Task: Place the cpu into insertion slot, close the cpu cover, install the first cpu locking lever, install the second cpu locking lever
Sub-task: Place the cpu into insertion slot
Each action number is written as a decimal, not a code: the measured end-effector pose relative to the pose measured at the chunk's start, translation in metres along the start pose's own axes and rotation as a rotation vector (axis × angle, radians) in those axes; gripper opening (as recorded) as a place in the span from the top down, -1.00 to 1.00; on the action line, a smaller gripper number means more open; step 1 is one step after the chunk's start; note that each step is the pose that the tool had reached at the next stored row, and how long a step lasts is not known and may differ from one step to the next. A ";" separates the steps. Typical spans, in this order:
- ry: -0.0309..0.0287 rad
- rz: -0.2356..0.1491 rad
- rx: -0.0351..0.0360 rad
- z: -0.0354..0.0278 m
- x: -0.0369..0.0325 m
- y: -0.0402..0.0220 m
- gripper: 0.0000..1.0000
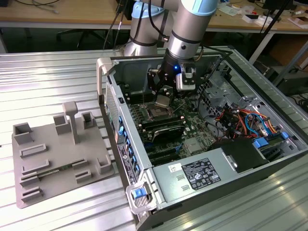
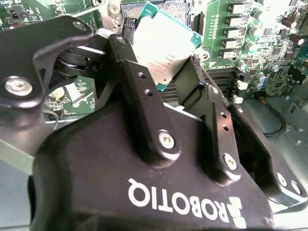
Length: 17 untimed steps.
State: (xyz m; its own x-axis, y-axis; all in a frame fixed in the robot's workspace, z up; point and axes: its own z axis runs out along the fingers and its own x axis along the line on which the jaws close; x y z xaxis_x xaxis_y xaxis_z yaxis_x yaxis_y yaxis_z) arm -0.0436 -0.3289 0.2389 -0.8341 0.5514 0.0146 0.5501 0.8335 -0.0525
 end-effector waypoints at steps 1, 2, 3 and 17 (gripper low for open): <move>0.0001 0.002 0.0000 0.0000 0.0000 0.0000 -0.09; 0.0002 0.004 0.0000 0.0000 0.0000 0.0000 -0.09; 0.0003 0.006 0.0001 0.0000 0.0000 0.0000 -0.09; 0.0019 0.035 -0.0004 0.0009 0.0000 0.0000 -0.09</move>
State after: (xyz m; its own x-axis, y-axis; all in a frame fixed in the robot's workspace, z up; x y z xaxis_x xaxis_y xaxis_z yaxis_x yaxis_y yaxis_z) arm -0.0436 -0.3289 0.2380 -0.8142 0.5804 0.0146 0.5790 0.8136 -0.0526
